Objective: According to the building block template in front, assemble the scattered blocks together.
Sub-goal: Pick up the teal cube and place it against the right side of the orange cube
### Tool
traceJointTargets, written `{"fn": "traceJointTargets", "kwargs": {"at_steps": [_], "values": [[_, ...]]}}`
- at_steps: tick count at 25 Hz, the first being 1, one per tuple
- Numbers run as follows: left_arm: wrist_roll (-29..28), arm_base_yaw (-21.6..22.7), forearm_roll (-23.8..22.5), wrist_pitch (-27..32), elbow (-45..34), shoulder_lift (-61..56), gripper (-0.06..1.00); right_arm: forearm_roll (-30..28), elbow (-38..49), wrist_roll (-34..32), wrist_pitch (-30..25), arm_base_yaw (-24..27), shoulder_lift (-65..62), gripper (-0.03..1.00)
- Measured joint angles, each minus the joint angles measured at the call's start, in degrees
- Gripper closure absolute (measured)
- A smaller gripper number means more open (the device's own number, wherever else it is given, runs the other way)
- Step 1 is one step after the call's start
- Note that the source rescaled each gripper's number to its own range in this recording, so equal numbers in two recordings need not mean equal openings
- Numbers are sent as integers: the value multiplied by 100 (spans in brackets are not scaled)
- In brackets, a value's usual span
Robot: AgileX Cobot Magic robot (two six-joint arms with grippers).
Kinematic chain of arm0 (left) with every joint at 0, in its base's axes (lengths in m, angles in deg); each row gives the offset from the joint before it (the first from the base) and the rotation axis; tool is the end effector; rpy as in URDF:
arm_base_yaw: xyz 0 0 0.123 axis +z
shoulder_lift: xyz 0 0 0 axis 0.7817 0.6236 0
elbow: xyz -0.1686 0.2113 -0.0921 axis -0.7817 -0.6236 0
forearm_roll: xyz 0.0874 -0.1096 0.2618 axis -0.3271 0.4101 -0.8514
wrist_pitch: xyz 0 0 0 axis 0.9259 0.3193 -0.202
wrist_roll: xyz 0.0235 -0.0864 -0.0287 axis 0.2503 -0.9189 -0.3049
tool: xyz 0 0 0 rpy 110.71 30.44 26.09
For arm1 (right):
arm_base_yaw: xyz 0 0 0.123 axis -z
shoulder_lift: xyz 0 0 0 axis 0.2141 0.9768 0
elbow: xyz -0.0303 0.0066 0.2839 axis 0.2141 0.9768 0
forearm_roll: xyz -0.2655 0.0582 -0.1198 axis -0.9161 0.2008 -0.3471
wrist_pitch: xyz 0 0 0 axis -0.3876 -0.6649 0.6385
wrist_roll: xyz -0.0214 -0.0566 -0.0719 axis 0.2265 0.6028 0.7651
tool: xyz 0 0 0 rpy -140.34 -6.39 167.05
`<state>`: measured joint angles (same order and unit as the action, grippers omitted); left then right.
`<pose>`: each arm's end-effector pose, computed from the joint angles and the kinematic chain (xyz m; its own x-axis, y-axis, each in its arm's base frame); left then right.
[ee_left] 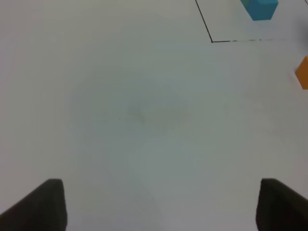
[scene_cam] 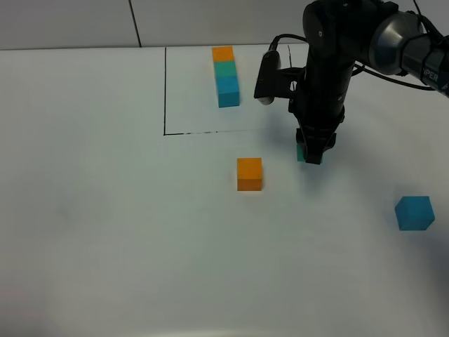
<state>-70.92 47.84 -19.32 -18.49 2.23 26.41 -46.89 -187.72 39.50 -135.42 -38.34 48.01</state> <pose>0.0362 -0.0071 0.3013 -0.4388 -0.0158 -0.8985 0.0886 0.9942 -0.0608 0.4355 0.2055 0.1580 -0.0996 -0.9949 0.0172 -0.9908 0.0976 -0.0933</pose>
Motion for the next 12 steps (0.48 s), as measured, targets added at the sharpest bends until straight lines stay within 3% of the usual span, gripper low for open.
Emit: {"fn": "traceJointTargets", "kwargs": {"at_steps": [12], "values": [[0,0,0,0,0,0,21,190,381,476,510,-292,10,95]]}}
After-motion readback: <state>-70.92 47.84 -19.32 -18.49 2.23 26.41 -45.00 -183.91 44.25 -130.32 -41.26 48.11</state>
